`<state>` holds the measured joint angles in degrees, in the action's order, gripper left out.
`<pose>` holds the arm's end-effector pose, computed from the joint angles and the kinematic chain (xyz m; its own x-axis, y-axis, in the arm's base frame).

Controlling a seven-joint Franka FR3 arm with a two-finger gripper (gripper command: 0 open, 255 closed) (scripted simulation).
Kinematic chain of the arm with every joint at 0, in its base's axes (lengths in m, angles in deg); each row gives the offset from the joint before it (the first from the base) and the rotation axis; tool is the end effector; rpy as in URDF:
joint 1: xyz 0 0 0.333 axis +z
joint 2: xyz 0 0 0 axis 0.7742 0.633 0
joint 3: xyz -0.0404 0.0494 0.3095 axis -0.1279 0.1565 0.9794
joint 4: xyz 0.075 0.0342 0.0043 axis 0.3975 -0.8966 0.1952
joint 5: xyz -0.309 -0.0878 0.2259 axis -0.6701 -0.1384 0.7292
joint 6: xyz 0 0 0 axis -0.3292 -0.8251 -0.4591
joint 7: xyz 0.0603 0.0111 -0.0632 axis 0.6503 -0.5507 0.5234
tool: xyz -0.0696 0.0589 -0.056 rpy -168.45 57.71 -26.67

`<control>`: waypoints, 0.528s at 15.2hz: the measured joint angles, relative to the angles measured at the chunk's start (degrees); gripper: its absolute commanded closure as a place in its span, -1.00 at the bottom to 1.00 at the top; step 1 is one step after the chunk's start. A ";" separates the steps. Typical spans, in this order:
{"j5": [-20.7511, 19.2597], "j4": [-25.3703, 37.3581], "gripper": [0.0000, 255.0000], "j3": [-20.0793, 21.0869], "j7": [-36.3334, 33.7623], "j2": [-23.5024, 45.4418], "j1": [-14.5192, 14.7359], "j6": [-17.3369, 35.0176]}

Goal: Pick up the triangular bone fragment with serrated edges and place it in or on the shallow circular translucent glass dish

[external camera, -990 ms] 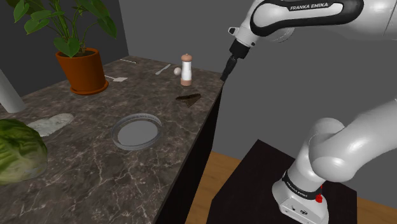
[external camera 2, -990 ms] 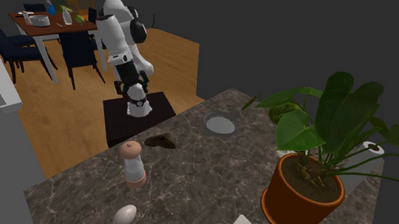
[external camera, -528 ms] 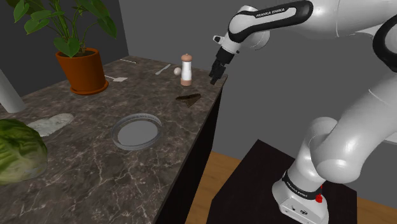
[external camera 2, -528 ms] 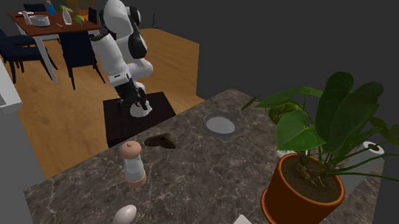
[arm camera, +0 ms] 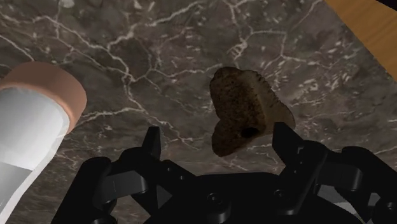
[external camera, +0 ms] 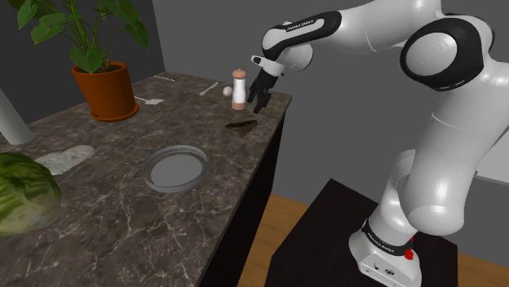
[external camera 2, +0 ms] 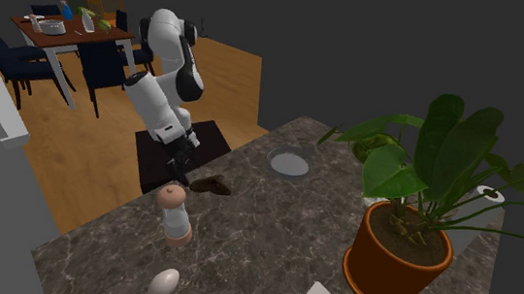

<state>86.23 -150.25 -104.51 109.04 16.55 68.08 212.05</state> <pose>0.5833 -0.1005 0.4595 0.4812 0.7869 0.3864 0.8419 -0.5376 0.0464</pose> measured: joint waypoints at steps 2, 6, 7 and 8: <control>1.11 0.34 -1.00 0.32 1.28 1.40 0.05 0.69; 3.03 -0.03 -1.00 0.87 2.76 3.57 0.11 2.72; 3.43 -0.20 -1.00 1.00 3.03 3.98 0.13 3.22; 3.64 -0.21 -1.00 1.06 3.16 4.24 0.13 3.42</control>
<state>89.86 -150.46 -103.44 112.21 20.78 68.21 215.47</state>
